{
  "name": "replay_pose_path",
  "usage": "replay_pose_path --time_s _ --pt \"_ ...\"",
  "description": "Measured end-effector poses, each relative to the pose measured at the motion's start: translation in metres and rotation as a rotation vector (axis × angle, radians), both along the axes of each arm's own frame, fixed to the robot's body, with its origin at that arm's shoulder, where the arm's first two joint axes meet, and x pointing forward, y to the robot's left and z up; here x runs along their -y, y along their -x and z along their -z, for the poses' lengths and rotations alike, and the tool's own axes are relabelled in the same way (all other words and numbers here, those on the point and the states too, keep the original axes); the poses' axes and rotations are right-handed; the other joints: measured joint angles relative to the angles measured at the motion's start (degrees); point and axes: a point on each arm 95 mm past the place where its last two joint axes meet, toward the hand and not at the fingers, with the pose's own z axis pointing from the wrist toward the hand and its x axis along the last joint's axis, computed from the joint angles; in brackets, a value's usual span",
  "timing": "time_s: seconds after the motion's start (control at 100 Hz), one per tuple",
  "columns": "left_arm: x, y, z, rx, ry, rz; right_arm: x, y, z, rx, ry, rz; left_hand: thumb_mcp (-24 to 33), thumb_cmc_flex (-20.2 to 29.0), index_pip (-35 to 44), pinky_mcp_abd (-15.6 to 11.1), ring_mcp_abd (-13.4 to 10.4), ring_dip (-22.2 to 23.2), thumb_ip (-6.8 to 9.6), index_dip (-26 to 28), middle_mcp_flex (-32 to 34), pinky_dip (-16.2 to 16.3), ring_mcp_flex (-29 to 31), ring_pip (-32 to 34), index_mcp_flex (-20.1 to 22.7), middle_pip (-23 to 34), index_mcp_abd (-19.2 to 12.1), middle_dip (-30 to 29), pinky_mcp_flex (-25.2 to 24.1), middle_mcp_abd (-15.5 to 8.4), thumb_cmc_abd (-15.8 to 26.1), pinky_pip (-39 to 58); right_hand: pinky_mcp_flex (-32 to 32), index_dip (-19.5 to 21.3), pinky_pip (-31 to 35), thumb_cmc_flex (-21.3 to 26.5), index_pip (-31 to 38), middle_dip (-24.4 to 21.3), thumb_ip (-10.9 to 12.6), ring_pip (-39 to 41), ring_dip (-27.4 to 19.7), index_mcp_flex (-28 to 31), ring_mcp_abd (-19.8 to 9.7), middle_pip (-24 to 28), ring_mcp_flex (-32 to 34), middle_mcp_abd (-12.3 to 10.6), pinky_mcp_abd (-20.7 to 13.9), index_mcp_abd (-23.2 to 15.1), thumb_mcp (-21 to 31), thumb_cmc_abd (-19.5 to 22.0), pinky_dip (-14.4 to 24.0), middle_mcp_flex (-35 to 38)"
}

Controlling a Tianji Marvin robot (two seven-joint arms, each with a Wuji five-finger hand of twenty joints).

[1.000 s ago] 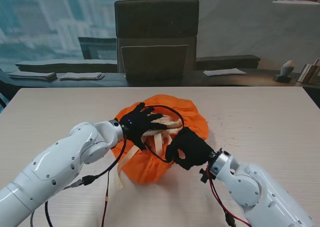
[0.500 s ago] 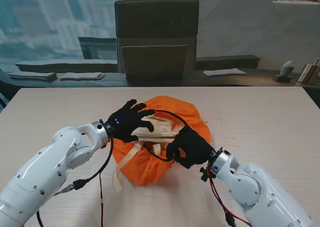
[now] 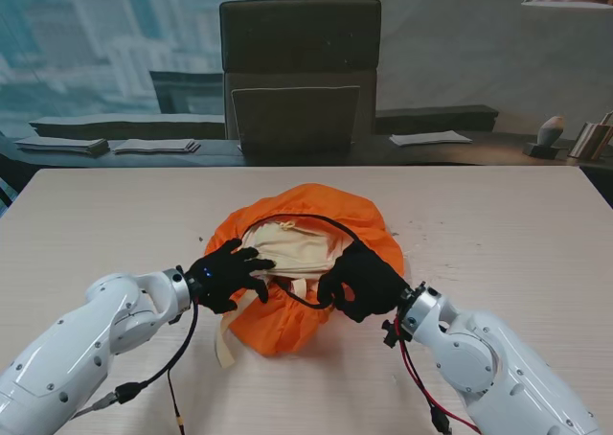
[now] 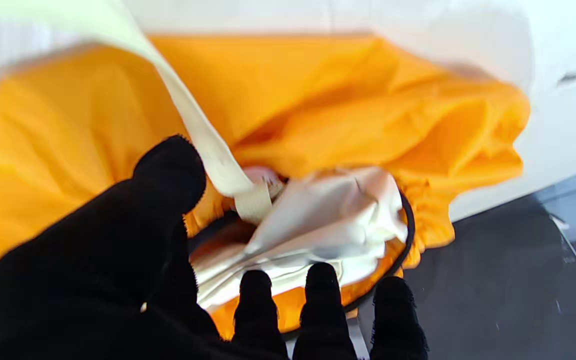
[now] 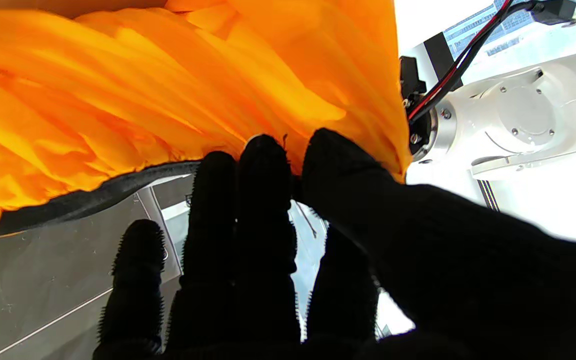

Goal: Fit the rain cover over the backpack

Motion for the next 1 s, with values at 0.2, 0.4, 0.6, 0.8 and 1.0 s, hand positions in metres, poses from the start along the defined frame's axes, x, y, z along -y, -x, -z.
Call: replay_pose_path --time_s 0.2,0.4,0.6,0.8,1.0 --pt "-0.014 0.017 0.004 0.012 -0.069 -0.019 0.0 0.0 0.001 0.0 0.0 0.002 0.0 0.01 1.06 -0.04 -0.49 -1.15 0.0 -0.78 -0.53 -0.75 -0.08 -2.14 -1.63 -2.49 0.36 0.12 0.07 -0.39 -0.41 -1.38 0.01 -0.54 0.0 0.0 0.0 0.0 0.0 0.01 0.0 0.0 0.0 0.01 0.0 0.0 0.0 0.0 0.0 0.0 0.0 0.0" --pt "-0.021 0.03 0.001 0.05 0.011 -0.041 -0.001 0.0 0.002 0.002 0.003 0.01 -0.04 -1.95 -1.09 -0.54 -0.49 -0.8 0.0 -3.64 0.3 -0.77 -0.07 -2.14 -4.08 -1.26 0.59 2.21 0.13 -0.35 -0.2 -1.39 0.01 -0.55 0.01 0.0 0.0 0.0 0.0 0.03 0.0 0.0 0.0 0.03 0.0 0.03 0.0 0.0 0.0 -0.01 0.0 0.0" --pt "-0.03 0.042 -0.011 0.094 -0.053 -0.052 0.0 -0.003 0.003 0.023 0.003 0.025 1.13 1.0 5.6 -0.64 -0.45 -0.62 0.0 -1.48 0.39 -0.77 -0.04 -1.91 -1.57 0.09 0.56 2.22 0.13 -0.31 0.49 -1.38 0.1 -0.56 0.05 0.0 0.54 0.0 0.0 0.14 0.0 0.0 0.0 0.08 0.0 0.07 0.0 -0.51 0.0 -0.57 0.0 0.0" --pt "-0.032 0.05 -0.002 0.029 -0.107 -0.056 0.002 -0.01 0.006 0.047 0.014 0.064 1.26 1.64 8.3 -1.08 -0.45 -0.62 0.0 4.64 0.39 -0.77 -0.04 -1.87 -0.38 -0.38 0.53 1.67 0.13 -0.31 0.44 -1.38 0.1 -0.56 0.05 0.0 0.72 0.01 0.0 0.67 0.0 0.01 0.0 0.11 -0.09 0.58 0.0 -0.6 0.0 -0.61 0.0 0.0" --pt "-0.035 0.053 0.009 -0.029 -0.169 -0.062 0.004 -0.013 0.006 0.058 0.008 0.079 1.26 1.66 -0.27 -2.37 -1.24 -1.24 0.0 -0.05 -0.3 -1.69 -0.68 -5.54 -0.48 -3.59 0.53 1.67 0.14 -0.31 0.37 -3.46 0.1 -0.56 0.08 0.0 0.79 0.02 0.0 0.74 0.0 0.01 0.07 0.68 -0.09 0.61 0.0 -0.6 0.0 -0.6 0.0 0.0"
